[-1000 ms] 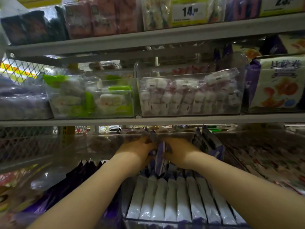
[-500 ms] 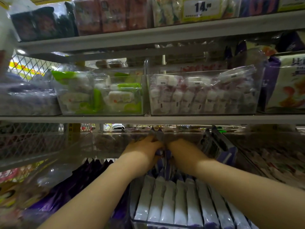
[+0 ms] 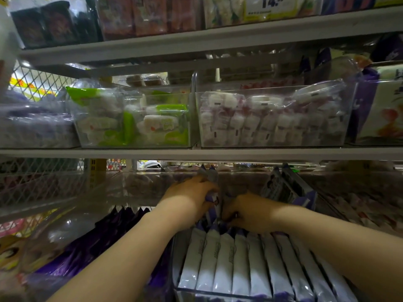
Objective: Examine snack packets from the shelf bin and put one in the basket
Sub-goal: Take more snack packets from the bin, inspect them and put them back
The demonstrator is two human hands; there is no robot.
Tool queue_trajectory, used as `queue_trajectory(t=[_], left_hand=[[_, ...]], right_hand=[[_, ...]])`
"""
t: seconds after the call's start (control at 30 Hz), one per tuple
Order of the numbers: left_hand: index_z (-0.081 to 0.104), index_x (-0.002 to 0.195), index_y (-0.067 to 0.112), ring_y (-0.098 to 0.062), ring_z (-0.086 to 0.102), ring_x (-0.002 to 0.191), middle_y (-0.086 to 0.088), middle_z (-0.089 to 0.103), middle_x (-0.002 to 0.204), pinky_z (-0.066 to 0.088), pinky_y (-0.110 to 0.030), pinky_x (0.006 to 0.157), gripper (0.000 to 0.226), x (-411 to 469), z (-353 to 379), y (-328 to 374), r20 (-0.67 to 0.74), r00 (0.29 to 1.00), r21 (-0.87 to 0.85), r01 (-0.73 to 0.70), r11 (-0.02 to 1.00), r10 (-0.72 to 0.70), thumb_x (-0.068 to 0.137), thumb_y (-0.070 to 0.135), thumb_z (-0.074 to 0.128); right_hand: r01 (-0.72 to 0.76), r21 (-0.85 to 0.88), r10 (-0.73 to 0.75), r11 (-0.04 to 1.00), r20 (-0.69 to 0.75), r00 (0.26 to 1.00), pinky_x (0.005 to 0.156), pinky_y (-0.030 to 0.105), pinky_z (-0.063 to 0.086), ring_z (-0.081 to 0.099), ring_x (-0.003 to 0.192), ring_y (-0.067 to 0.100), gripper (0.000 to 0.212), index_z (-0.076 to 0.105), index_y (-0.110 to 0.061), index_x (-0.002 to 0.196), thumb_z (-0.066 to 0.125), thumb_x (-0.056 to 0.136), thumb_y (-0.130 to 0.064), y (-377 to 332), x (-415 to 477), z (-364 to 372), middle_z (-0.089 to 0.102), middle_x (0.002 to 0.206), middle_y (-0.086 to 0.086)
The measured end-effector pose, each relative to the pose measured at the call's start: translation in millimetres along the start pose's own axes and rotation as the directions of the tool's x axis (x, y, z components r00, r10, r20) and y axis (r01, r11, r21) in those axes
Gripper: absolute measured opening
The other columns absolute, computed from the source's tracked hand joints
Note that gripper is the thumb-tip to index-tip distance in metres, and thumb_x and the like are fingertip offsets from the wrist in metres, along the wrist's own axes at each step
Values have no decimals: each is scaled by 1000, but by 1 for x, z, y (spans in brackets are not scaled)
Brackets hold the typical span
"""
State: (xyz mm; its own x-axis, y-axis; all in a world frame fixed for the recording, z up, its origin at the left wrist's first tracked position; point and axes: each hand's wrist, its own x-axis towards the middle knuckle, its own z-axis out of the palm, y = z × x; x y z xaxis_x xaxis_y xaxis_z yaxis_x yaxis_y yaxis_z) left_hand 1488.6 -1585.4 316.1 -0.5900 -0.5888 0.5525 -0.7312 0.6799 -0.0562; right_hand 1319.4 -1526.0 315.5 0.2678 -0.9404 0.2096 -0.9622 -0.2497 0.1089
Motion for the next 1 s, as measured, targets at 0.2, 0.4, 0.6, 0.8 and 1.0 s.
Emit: queue_trajectory(t=[0.2,0.4,0.6,0.8,1.0], left_hand=[[43,140,40,-24,41,134,8,31,152,39,-38,106,46,3,-1,4,24,1000,38,16,999,-17,96,35,55],[41,141,39,-25,40,135,8,33,152,36,-37,105,46,1,-2,5,38,999,87,-7,996,4,97,34,53],[36,144,37,-26,34,140,6,31,155,28,-40,111,52,-1,-5,8,41,999,174,-37,984,31,95,41,54],[33,147,35,-23,25,144,5,28,157,21,-39,115,53,-4,-9,14,42,996,270,-82,959,73,97,41,51],[39,144,35,-21,28,141,7,33,152,22,-38,115,48,-13,-10,14,-40,980,290,-176,941,195,97,43,48]], right_hand=[[9,-110,7,994,149,989,100,29,40,50,123,30,43,58,-13,132,38,96,-2,-2,2,0,54,138,11],[-80,30,82,996,-109,991,90,25,46,60,106,19,25,68,-25,110,48,96,-27,6,-19,-19,67,120,-1],[-333,-303,307,893,-128,943,91,34,52,57,113,22,53,55,-38,125,62,74,-51,34,-64,-36,58,130,-5],[-375,-488,335,788,-170,927,95,38,49,55,119,28,39,56,-25,131,54,93,-18,37,-61,-34,57,133,2],[-340,-427,200,838,-338,919,90,28,44,57,115,21,29,57,-43,123,49,95,-39,24,-77,-44,60,128,-8]])
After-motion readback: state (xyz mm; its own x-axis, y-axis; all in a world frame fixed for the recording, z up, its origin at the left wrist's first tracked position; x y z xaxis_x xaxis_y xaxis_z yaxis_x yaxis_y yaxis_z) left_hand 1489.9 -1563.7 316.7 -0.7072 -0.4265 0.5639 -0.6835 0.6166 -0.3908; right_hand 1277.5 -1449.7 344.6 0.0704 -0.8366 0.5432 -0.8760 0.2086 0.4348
